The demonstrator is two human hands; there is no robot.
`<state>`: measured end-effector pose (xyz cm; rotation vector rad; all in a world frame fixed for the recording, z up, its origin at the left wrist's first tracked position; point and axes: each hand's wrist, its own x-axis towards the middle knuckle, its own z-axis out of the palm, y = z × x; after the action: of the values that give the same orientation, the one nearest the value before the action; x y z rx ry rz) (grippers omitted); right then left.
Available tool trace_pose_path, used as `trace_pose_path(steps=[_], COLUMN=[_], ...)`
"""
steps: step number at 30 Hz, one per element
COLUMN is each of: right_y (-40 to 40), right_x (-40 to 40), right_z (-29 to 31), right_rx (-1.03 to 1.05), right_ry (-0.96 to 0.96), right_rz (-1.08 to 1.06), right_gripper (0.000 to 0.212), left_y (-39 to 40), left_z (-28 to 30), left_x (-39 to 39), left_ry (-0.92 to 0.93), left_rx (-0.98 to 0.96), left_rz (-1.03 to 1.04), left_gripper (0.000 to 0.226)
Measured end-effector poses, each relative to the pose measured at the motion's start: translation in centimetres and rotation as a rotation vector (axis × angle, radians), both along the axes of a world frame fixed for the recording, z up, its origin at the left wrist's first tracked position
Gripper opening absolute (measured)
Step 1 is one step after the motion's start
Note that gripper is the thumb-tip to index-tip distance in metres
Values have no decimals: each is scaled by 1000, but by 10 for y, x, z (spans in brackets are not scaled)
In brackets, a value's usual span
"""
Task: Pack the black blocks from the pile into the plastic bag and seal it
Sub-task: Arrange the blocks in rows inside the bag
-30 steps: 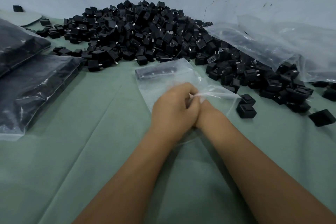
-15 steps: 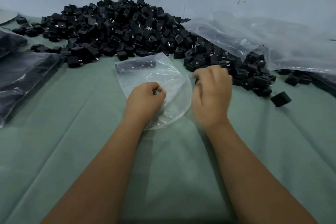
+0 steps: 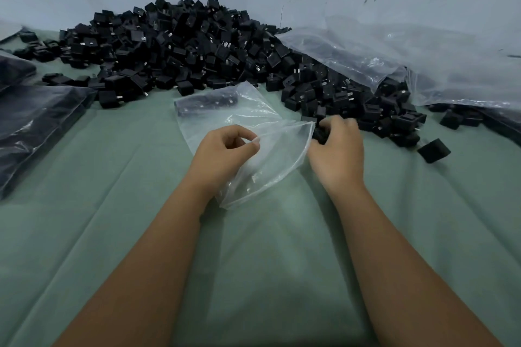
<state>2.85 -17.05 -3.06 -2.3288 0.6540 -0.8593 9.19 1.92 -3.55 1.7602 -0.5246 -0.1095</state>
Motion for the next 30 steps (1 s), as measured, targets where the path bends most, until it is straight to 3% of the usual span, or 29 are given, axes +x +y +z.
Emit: trace_pose_path(steps=[4, 7, 11, 14, 16, 21, 24, 27, 30], right_y=[14, 29, 56, 64, 60, 57, 57, 56, 55], right_x=[-8, -16, -18, -13, -10, -5, -8, -15, -17], right_z=[17, 23, 16, 9, 6, 7, 12, 18, 20], right_rx=[81, -61, -43, 11, -17, -280, -325, -287, -305], right_ry=[-509, -612, -356, -85, -67, 80, 54, 9, 98], right_rz=[76, 259, 590, 585, 551, 376, 337, 392, 499], right_gripper=[34, 30, 27, 10, 5, 20, 21, 9, 9], left_y=[-1, -3, -5, -4, -5, -4, -5, -6, -6], left_z=[-4, -4, -1, 0, -1, -2, -1, 0, 2], left_x=[1, 1, -1, -1, 0, 1, -1, -2, -2], left_ry=[-15, -15, -26, -37, -30, -17, -20, -19, -23], left_rx=[104, 127, 107, 89, 60, -44, -54, -42, -48], left_rz=[41, 50, 22, 38, 47, 89, 98, 113, 134], left_gripper=[14, 17, 15, 12, 12, 18, 17, 15, 14])
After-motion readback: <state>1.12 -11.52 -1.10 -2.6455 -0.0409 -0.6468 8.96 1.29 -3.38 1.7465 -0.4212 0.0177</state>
